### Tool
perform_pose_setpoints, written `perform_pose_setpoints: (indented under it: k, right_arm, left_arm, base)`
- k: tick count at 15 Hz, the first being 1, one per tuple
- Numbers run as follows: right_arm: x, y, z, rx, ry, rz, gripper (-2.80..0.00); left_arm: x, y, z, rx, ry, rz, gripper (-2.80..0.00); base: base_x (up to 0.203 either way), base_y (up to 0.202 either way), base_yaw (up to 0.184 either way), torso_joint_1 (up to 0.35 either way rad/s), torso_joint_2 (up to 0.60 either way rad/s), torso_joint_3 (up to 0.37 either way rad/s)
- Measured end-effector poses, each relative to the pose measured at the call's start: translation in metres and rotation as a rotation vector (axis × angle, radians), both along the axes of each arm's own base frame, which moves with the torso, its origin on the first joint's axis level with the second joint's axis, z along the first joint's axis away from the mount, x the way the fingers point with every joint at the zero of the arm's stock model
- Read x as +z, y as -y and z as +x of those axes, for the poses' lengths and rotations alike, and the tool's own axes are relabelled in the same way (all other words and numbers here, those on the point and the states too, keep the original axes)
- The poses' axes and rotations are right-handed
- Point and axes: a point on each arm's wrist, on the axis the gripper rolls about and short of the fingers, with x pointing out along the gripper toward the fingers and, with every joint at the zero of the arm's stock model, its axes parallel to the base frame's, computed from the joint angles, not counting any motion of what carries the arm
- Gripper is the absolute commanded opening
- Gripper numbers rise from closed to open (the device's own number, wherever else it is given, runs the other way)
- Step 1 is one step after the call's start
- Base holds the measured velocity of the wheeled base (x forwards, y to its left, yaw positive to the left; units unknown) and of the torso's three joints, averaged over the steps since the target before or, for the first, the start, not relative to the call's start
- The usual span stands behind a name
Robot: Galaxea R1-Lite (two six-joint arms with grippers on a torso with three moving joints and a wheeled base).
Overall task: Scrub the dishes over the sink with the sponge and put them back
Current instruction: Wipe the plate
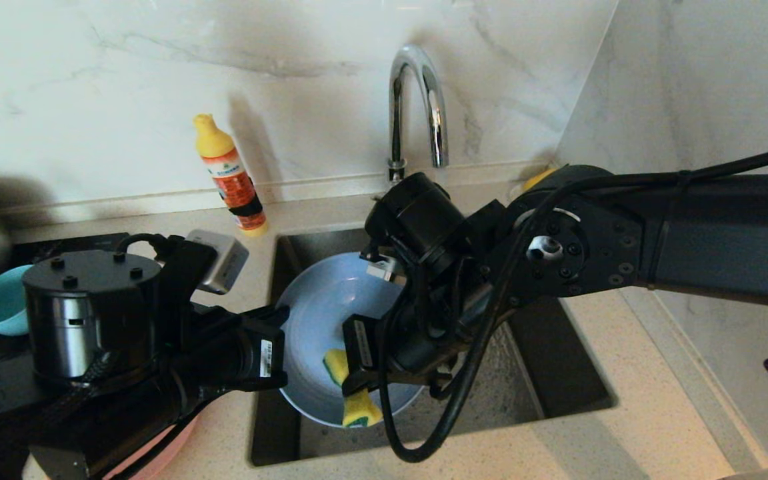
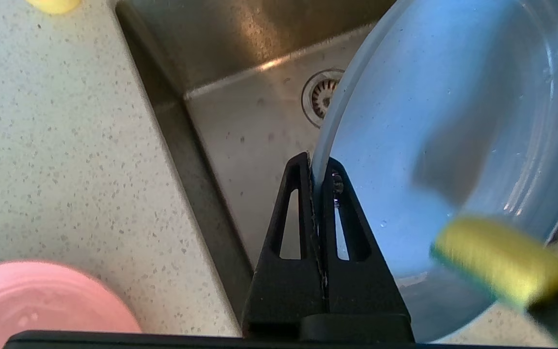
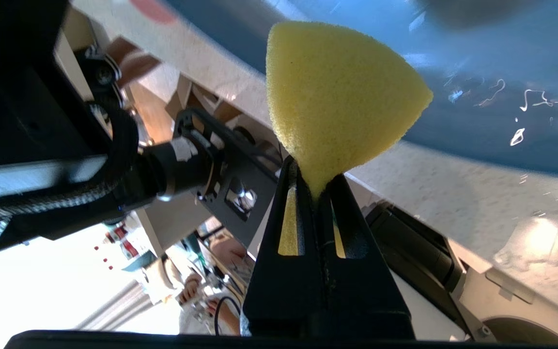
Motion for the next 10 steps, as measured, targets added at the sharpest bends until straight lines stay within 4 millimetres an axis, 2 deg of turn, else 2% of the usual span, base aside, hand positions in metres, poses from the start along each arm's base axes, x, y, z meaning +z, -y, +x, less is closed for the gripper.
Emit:
perform_pose_setpoints:
  k: [10]
  right_arm:
    - [0.015,0.027,0.016,-0.076,0.022,0.022,-2.8]
  left_arm:
    - [-0.004,-0.002,-0.003,-0.002,0.022,-0.021,-2.8]
  base:
    - [0.0,0.0,0.0,0.0,0.0,0.0]
